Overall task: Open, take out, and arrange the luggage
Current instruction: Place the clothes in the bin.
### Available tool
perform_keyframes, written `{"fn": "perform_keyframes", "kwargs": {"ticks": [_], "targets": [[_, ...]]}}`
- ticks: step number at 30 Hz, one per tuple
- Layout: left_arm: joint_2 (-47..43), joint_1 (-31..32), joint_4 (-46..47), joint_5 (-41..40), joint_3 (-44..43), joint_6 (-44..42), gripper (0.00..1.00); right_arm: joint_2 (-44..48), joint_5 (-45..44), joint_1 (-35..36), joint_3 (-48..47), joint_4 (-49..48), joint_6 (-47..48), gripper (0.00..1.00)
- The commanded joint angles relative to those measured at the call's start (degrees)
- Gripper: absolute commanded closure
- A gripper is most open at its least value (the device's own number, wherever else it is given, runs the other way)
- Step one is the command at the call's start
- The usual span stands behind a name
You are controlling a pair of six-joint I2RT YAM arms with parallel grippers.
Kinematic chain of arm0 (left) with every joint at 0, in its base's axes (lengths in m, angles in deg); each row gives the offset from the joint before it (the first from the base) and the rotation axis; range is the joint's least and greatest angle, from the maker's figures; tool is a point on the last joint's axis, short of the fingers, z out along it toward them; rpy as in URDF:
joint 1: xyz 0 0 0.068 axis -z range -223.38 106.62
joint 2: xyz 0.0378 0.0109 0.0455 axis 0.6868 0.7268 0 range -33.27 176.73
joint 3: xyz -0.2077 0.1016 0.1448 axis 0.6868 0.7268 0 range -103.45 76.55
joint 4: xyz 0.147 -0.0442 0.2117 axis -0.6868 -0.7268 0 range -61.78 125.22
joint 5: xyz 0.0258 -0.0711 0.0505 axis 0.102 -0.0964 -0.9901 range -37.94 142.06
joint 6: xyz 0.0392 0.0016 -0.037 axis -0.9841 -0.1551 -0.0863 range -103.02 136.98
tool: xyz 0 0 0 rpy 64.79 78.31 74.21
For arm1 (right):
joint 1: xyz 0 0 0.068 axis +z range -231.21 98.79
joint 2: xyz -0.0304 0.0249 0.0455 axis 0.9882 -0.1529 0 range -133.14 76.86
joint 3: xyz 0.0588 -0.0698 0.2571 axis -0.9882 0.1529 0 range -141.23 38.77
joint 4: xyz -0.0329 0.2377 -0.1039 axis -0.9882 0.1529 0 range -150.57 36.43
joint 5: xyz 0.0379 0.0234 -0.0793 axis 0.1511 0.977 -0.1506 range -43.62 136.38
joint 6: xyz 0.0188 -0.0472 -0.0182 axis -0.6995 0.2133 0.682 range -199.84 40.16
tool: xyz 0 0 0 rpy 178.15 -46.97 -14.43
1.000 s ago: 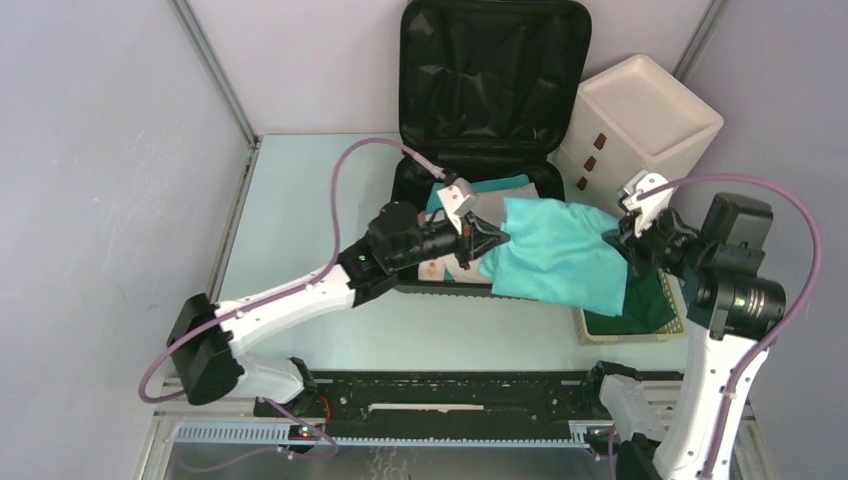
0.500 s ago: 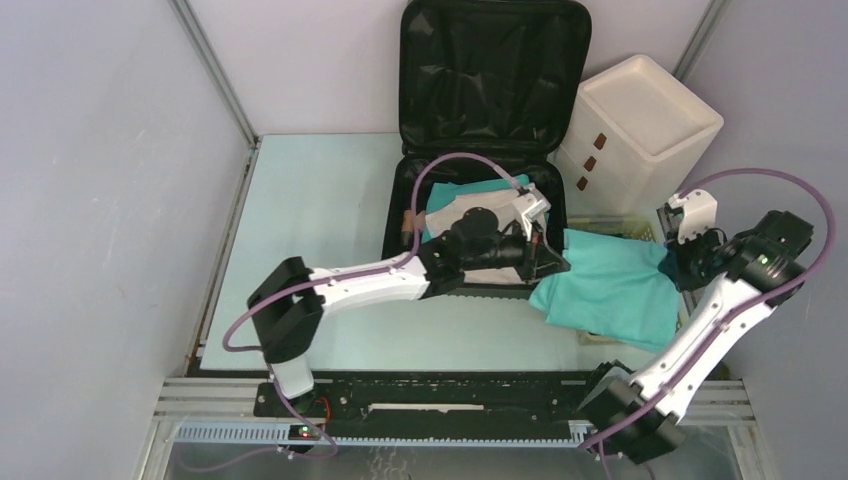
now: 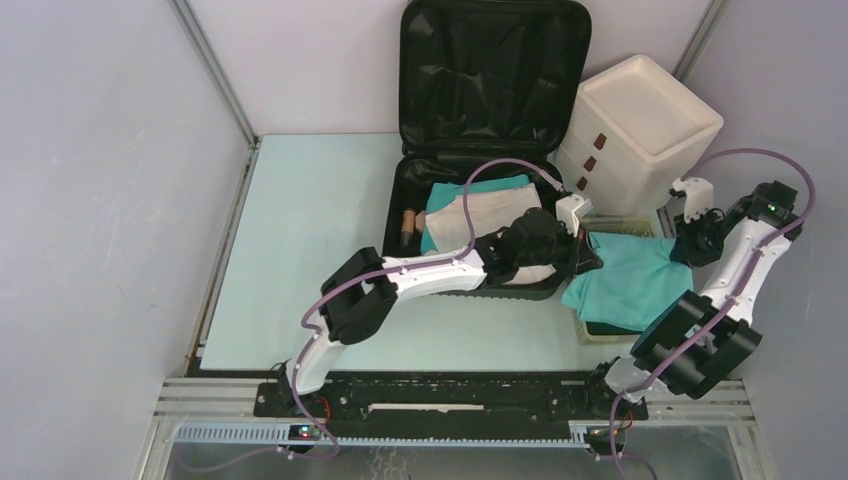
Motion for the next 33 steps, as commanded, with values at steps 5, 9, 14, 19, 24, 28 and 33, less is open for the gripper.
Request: {"fn": "perform_keyframes", "kwargs": {"ticks": [5, 9, 14, 19, 24, 28, 33], "targets": [[3.1, -0.1, -5.7, -6.1, -7.4, -2.7, 0.96, -4.8, -4.2, 6.7, -2.0, -11.0, -5.7, 0.93], [2.8, -0.5, -9.5, -8.5, -8.1, -4.3, 0.81, -7.0, -6.6, 10.2, -2.0, -12.9, -7.2, 0.87], [-1.6, -1.2, -12.3, -11.5, -6.9, -7.4, 0.52, -7.9, -7.8, 11.9, -2.1, -13.5, -9.3, 0.55], [-8.9, -1.8, -14.1, -12.6, -3.2, -13.4, 0.41, -3.5, -7.4, 10.9, -2.2, -14.1, -10.8, 0.26], [-19.7, -1.9, -13.6, -17.1, 6.3, -22.1, 0.39, 2.4, -1.0, 8.8, -5.2, -9.6, -12.4, 0.19], [-30.2, -2.9, -11.0, -18.7, 17.8, -27.8, 0.38, 8.9, 10.6, 7.9, -5.9, -3.5, -12.9, 0.19], [-44.4, -6.7, -11.1, -14.8, 30.8, -30.2, 0.26, 18.2, 27.4, 8.1, -1.5, -0.4, -13.3, 0.18]]}}
